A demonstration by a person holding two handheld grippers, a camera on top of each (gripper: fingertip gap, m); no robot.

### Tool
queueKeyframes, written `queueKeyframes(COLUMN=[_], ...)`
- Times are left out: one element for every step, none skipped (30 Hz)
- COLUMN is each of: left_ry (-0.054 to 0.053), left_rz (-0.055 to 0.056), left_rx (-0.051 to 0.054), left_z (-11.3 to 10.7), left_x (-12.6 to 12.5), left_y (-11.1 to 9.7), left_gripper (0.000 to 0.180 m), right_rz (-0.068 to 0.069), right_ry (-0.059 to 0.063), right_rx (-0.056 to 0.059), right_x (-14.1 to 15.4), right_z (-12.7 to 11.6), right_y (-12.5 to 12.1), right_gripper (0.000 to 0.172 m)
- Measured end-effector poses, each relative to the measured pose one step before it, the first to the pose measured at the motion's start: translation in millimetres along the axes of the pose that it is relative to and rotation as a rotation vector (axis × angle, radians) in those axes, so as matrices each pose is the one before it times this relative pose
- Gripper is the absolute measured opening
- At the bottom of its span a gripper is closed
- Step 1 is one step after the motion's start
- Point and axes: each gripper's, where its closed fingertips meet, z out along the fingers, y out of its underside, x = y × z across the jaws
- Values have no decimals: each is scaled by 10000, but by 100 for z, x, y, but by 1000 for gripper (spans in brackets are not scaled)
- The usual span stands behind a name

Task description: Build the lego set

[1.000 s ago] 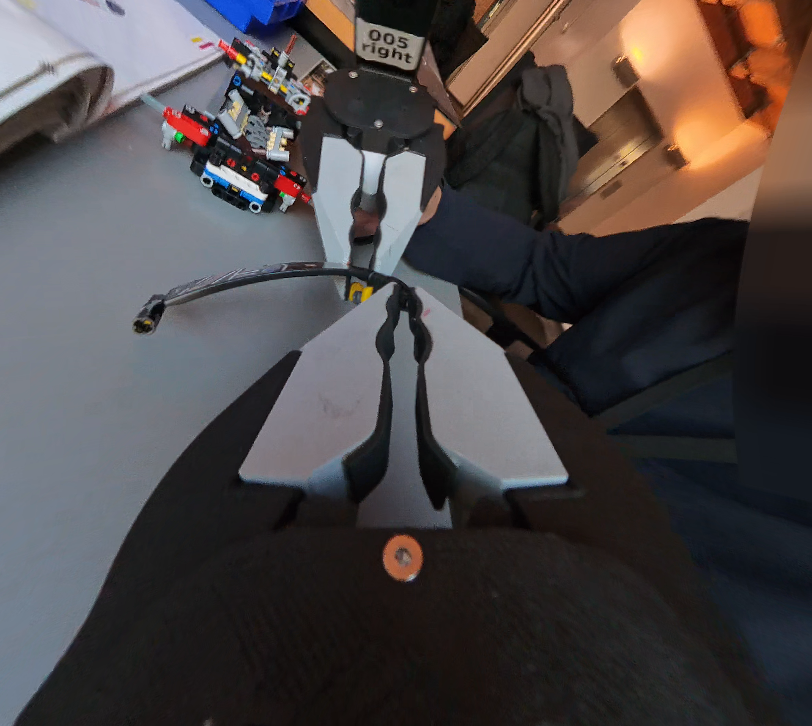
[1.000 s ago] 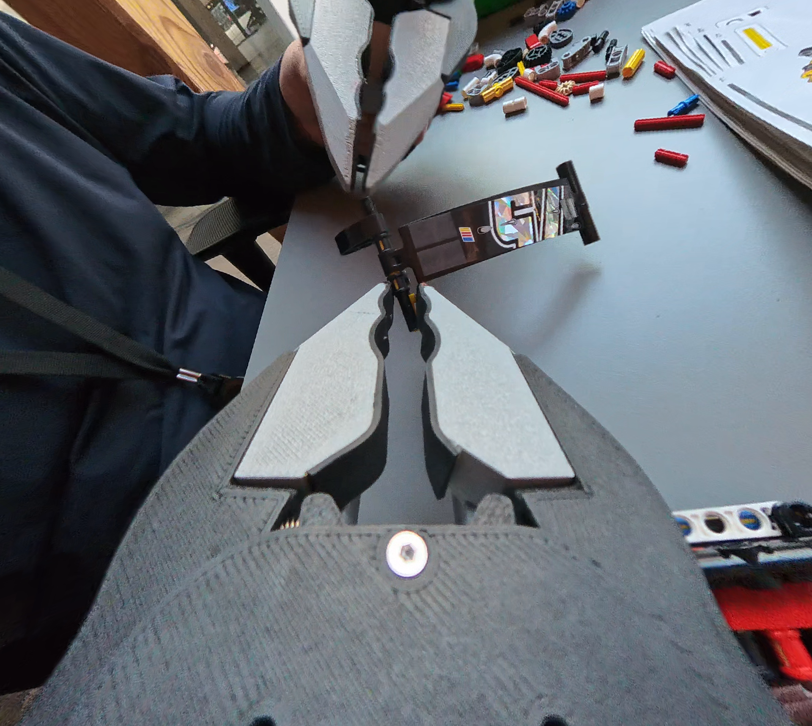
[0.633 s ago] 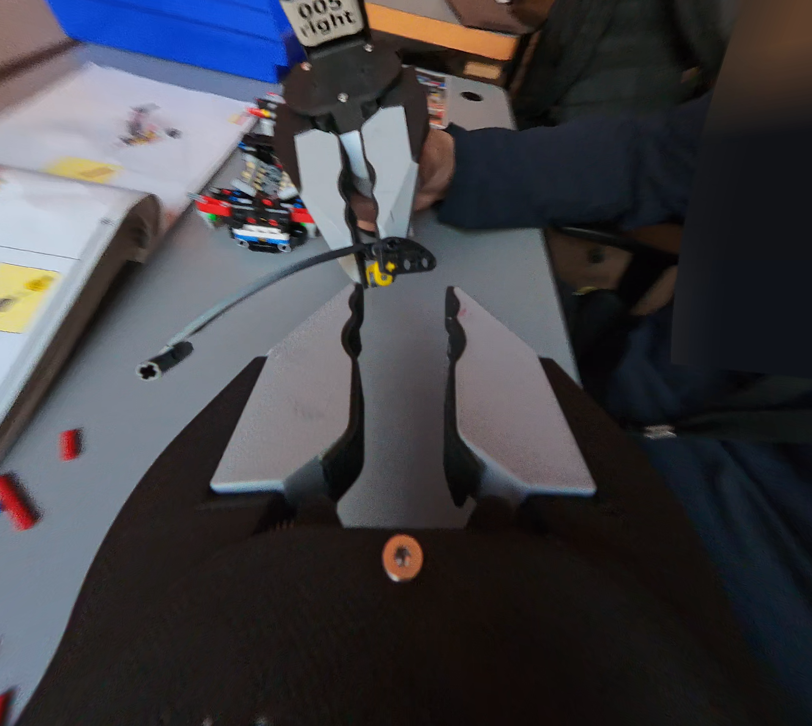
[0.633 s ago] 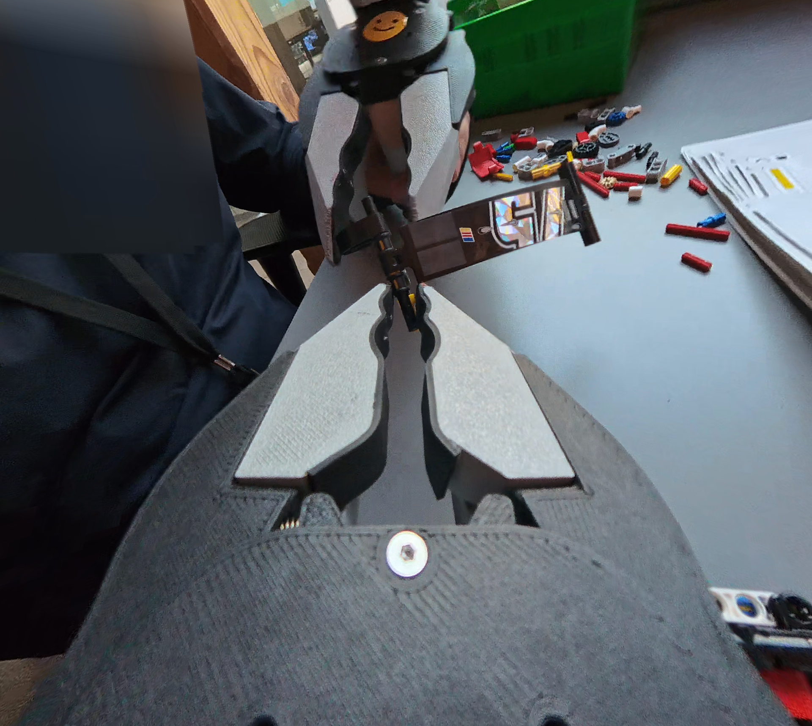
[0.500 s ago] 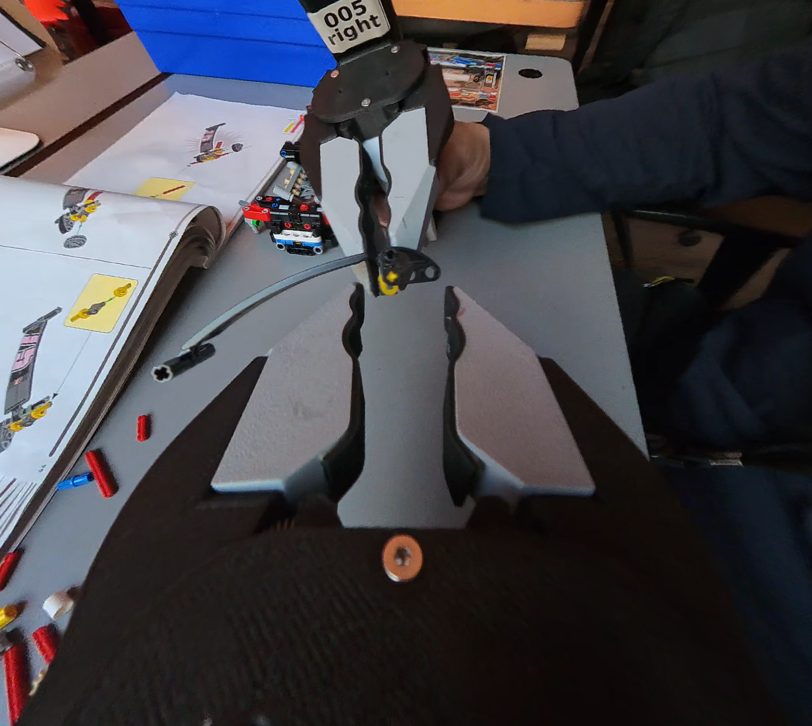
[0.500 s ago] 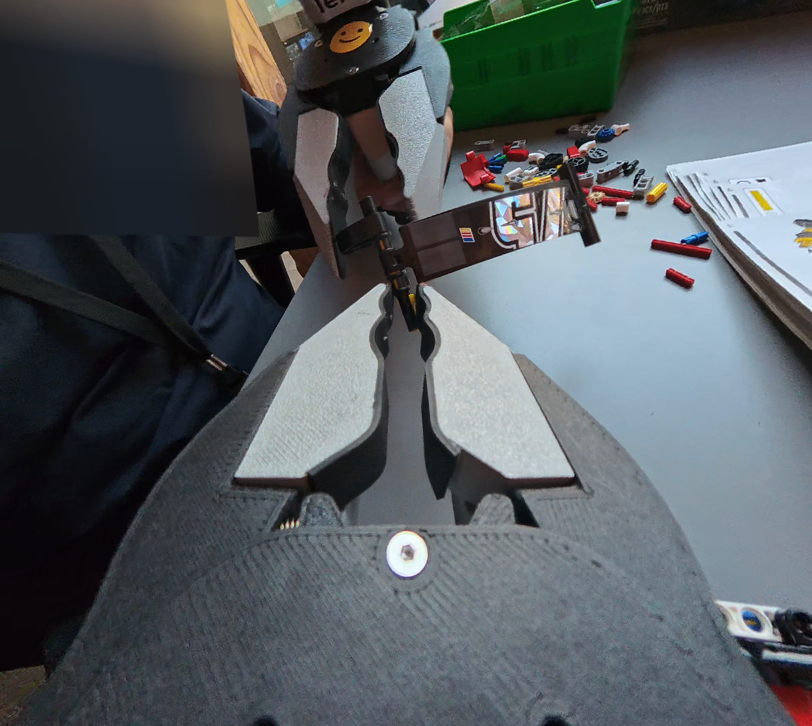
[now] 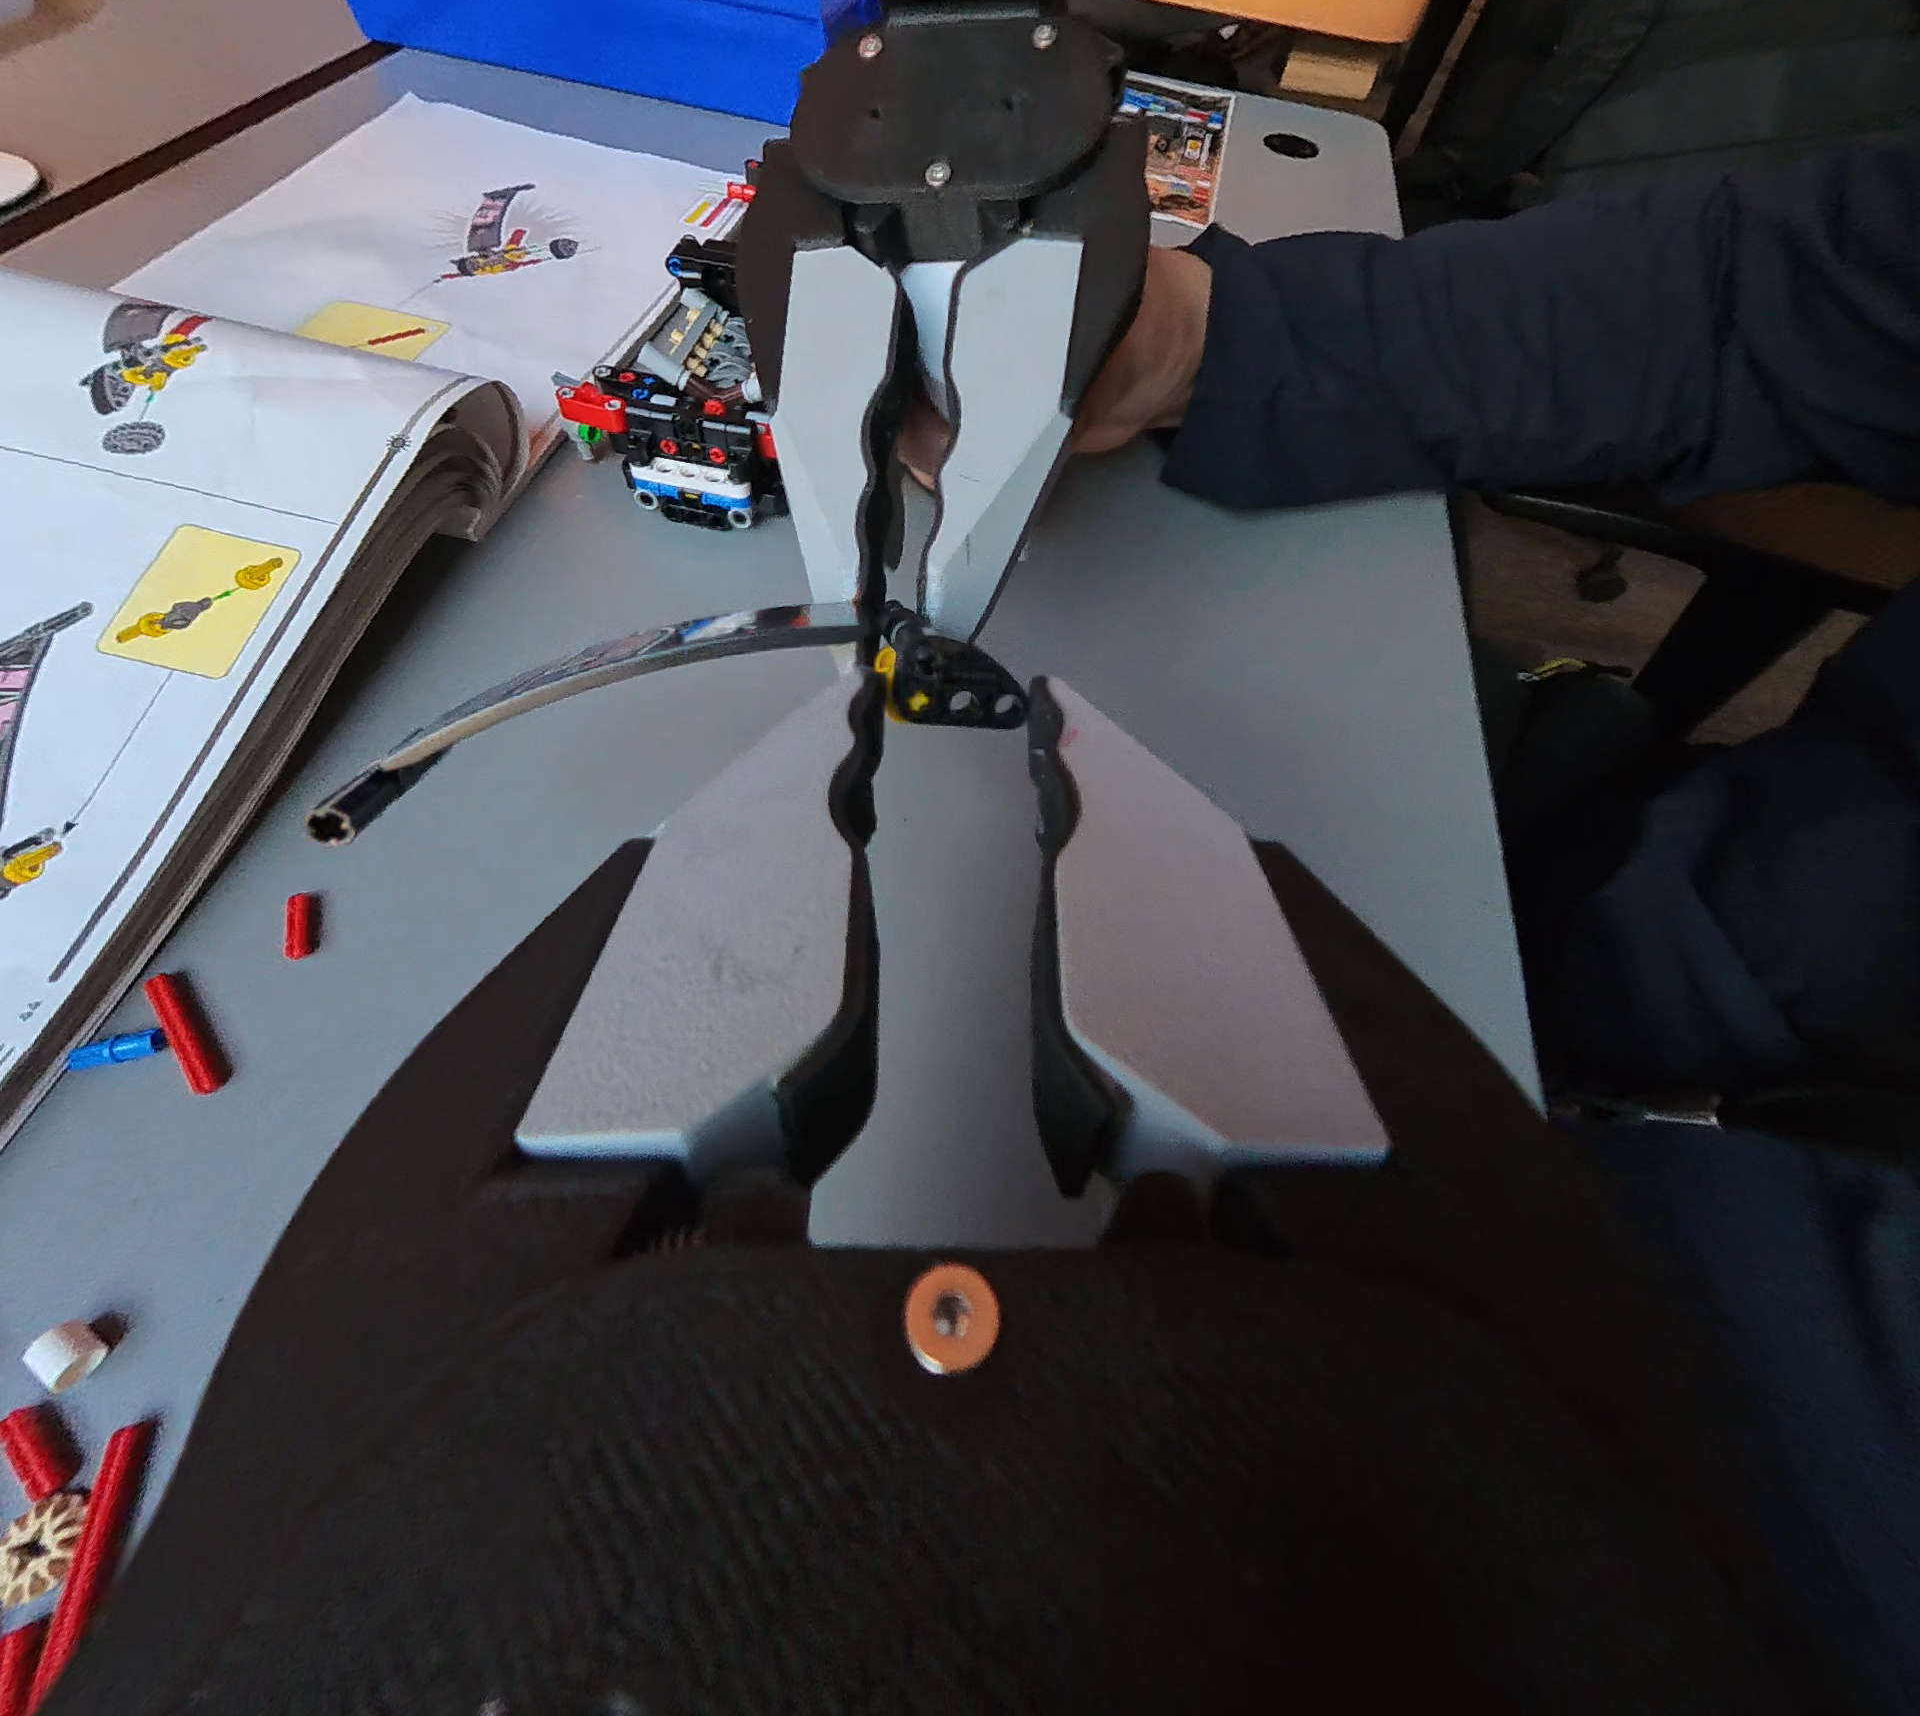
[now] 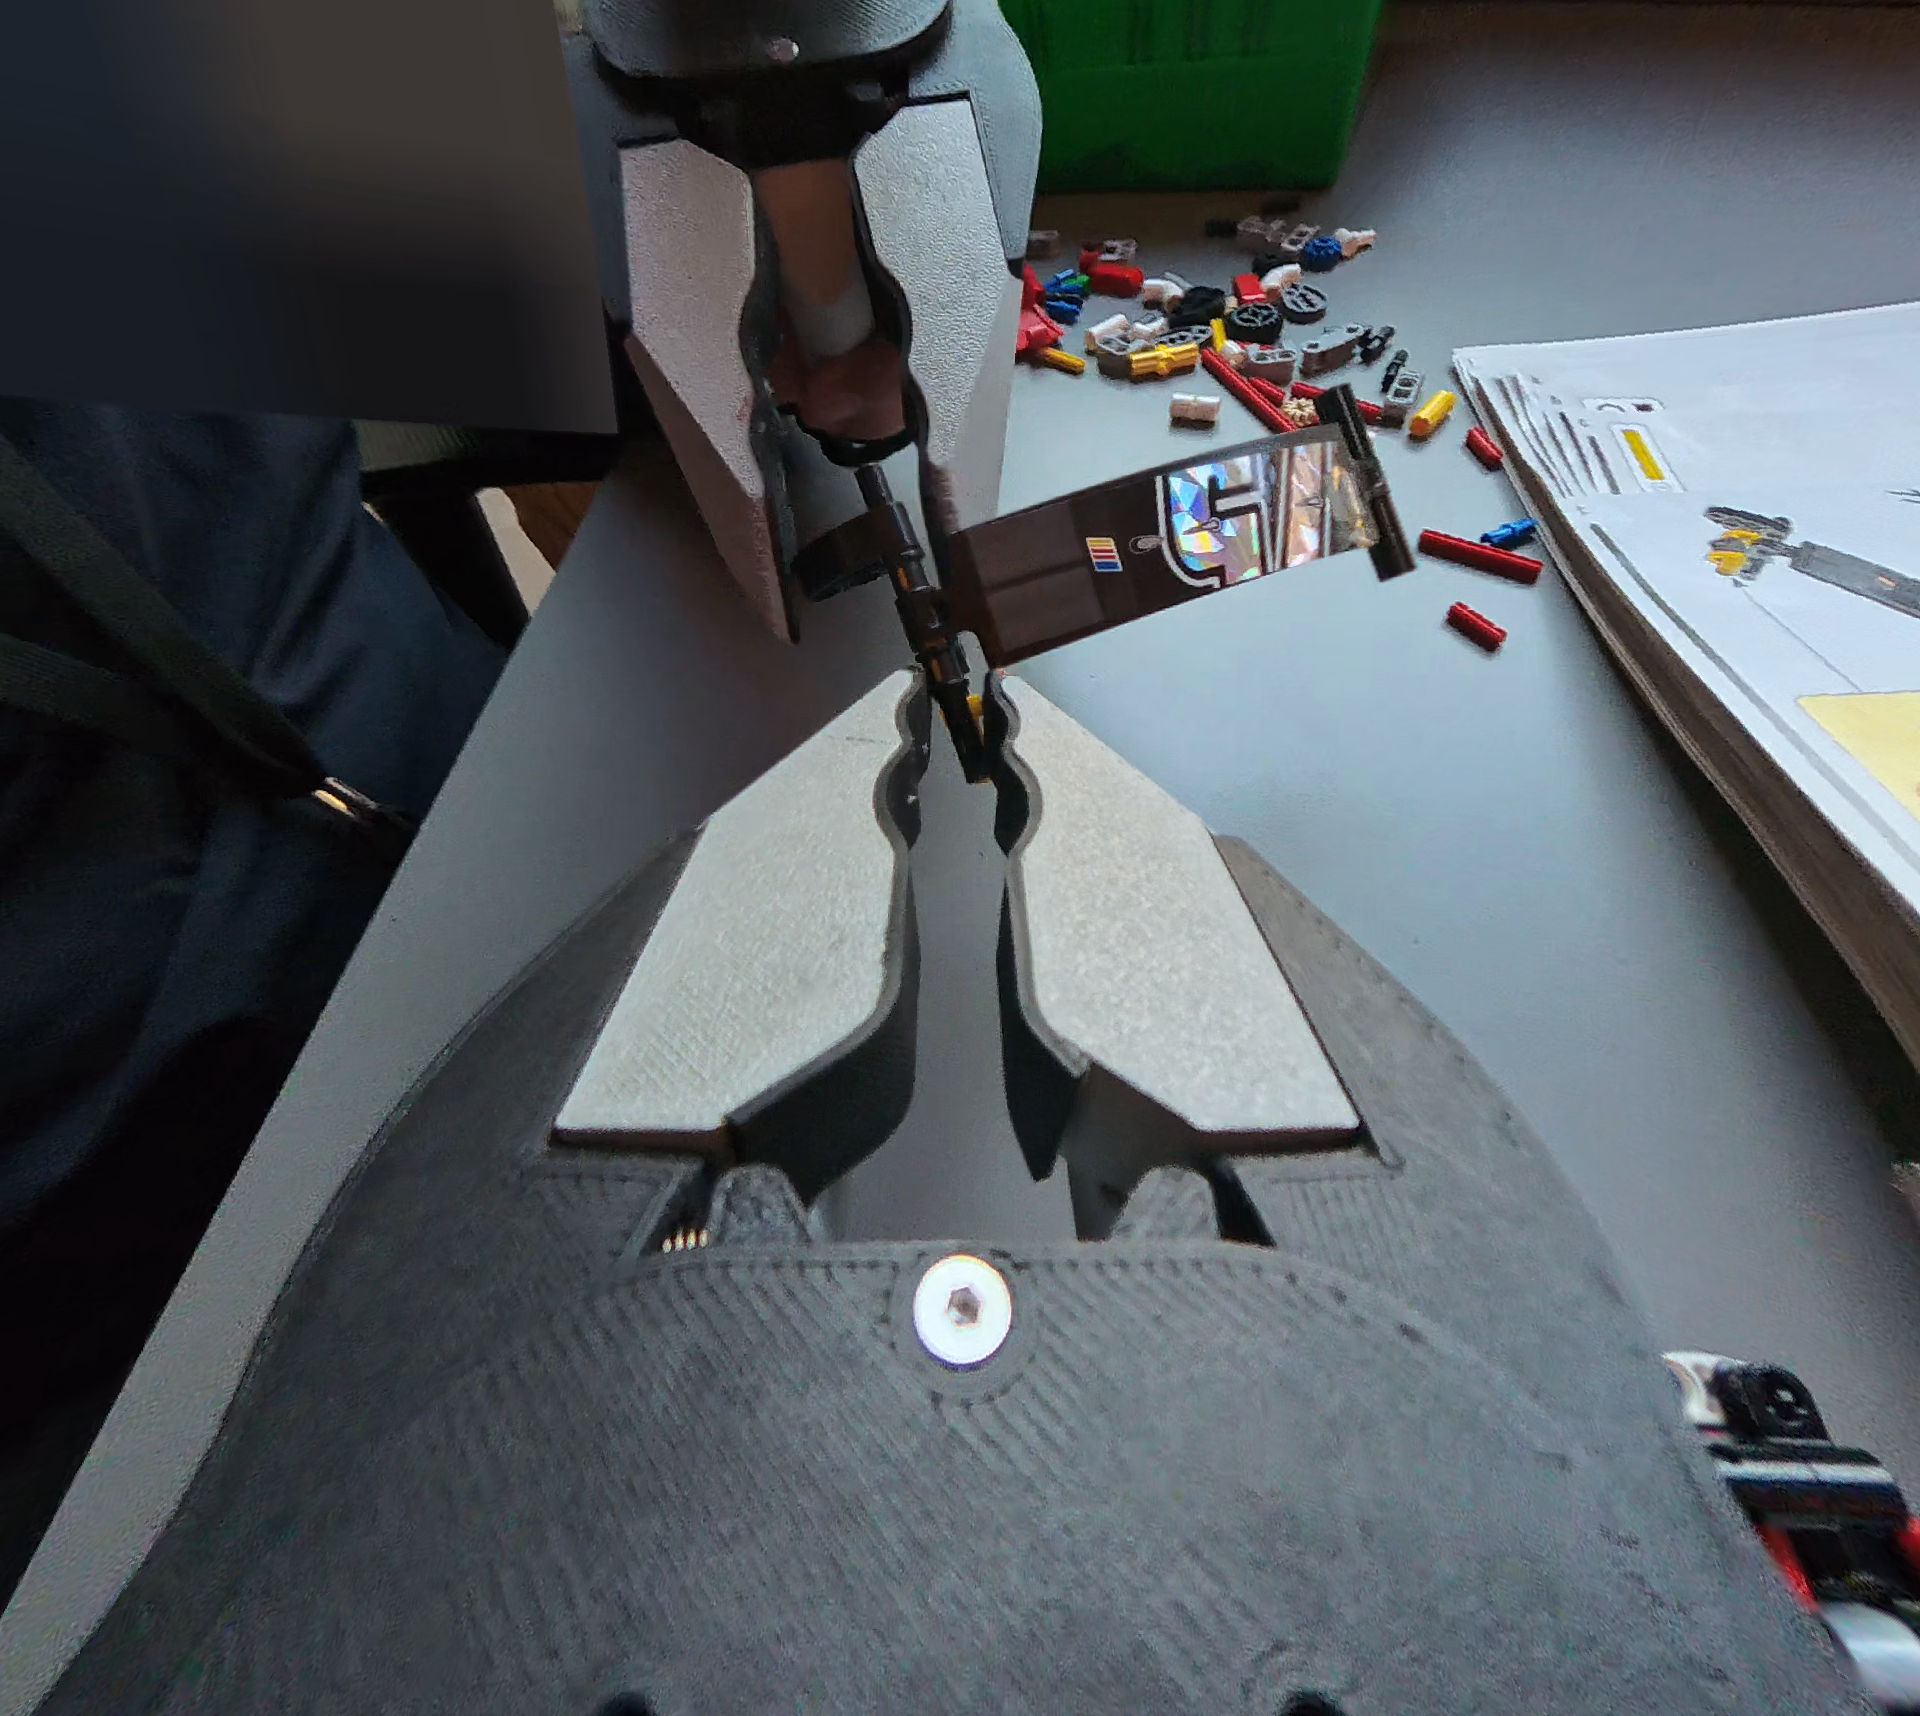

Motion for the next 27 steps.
queueKeyframes(left_ry=[-166, -127, -106, -99, -110, -107, -55, -16, 19, 30, 82, 118, 121, 87, 69, 59, 14, -40, -117, -205, -254, -308, -351, -391, -351, -288, -267], left_rz=[151, 147, 83, 59, 79, 72, 22, -52, -82, -98, -127, -178, -202, -194, -169, -142, -118, -80, -26, 47, 71, 124, 248, 305, 328, 317, 288], left_rx=[-95, -70, -52, -21, -21, -20, -31, -35, -15, -26, 21, 82, 106, 103, 90, 86, 103, 117, 128, 137, 93, 1, -74, -149, -170, -121, -89], left_z=[74, 94, 79, 46, 21, 29, 49, 39, 49, 34, 24, -23, -45, -65, -81, -86, -123, -139, -174, -187, -175, -128, -39, 28, 105, 126, 121], left_x=[-147, -100, -93, -87, -129, -151, -123, -114, -113, -134, -98, -60, -74, -113, -123, -123, -147, -227, -310, -412, -457, -459, -420, -382, -243, -118, -81], left_y=[172, 130, 78, 26, 13, 40, 98, 140, 146, 196, 147, 29, -43, -61, -68, -76, -109, -129, -176, -206, -179, -70, 37, 143, 171, 96, 41], left_gripper=[24, 24, 24, 24, 24, 24, 24, 24, 24, 24, 24, 24, 24, 24, 24, 24, 24, 24, 24, 24, 23, 23, 24, 23, 24, 24, 24], right_rz=[-46, 20, 114, 205, 265, 275, 231, 143, 71, 42, 40, 65, 116, 148, 156, 163, 168, 191, 257, 364, 459, 521, 512, 442, 361, 294, 236], right_ry=[195, 123, 64, 22, 15, 23, 30, 71, 112, 111, 58, -1, -1, 1, -32, -36, 6, 48, 58, 25, -61, -133, -215, -181, -40, 108, 158], right_rx=[-109, -86, -44, 15, 37, 32, 15, -3, 16, 72, 122, 117, 85, 52, 42, 53, 69, 93, 115, 150, 229, 303, 318, 273, 212, 149, 83], right_x=[188, 134, 112, 103, 127, 170, 131, 153, 169, 146, 73, 26, 80, 135, 113, 103, 160, 237, 278, 261, 143, 25, -150, -169, -18, 166, 205], right_z=[46, 7, 17, 25, 40, 42, 23, -5, -28, -90, -125, -147, -141, -108, -88, -82, -85, -93, -81, -59, -20, 49, 118, 186, 225, 263, 285], right_y=[92, 108, 79, 23, 5, 5, -12, 9, -13, -81, -157, -138, -78, 0, 22, 3, -43, -85, -116, -151, -244, -344, -335, -272, -151, -24, 59], right_gripper=[7, 8, 7, 8, 8, 9, 10, 11, 12, 12, 14, 17, 19, 21, 24, 26, 28, 29, 30, 32, 35, 39, 44, 48, 50, 51, 54])
